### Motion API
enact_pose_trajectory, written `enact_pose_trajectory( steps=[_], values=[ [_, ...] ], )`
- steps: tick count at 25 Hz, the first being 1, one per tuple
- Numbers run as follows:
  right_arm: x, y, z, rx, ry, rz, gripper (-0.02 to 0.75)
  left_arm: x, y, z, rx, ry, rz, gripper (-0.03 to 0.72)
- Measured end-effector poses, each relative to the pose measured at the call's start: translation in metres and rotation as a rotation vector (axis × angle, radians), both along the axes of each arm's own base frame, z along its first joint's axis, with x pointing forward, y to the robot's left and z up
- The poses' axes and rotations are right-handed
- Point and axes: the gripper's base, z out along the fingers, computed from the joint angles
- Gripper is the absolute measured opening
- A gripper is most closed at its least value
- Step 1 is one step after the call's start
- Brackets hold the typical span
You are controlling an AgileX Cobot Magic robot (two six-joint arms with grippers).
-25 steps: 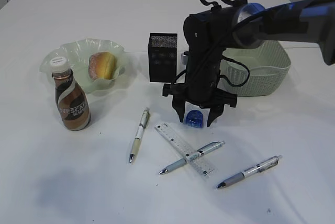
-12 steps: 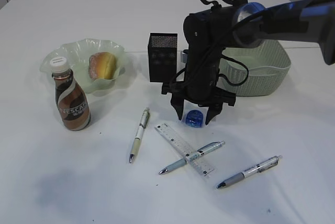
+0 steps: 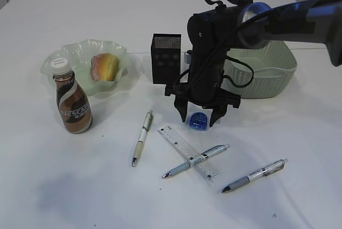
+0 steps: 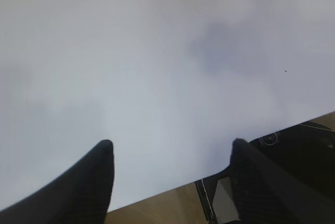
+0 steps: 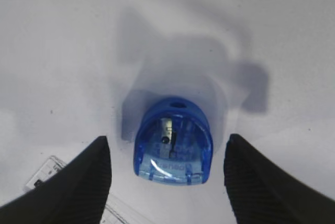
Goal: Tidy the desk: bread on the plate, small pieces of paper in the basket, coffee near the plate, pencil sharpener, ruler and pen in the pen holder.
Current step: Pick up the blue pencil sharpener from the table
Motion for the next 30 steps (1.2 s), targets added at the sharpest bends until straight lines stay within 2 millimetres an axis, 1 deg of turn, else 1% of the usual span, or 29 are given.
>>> enact_pose_trajectory(
  steps=[30],
  values=[
    [0.0005,-0.0012,0.0,-0.013,-0.006,0.001,0.53,-0.0001,0.0,-0.0001,0.0,0.002,0.0,0.489]
  ],
)
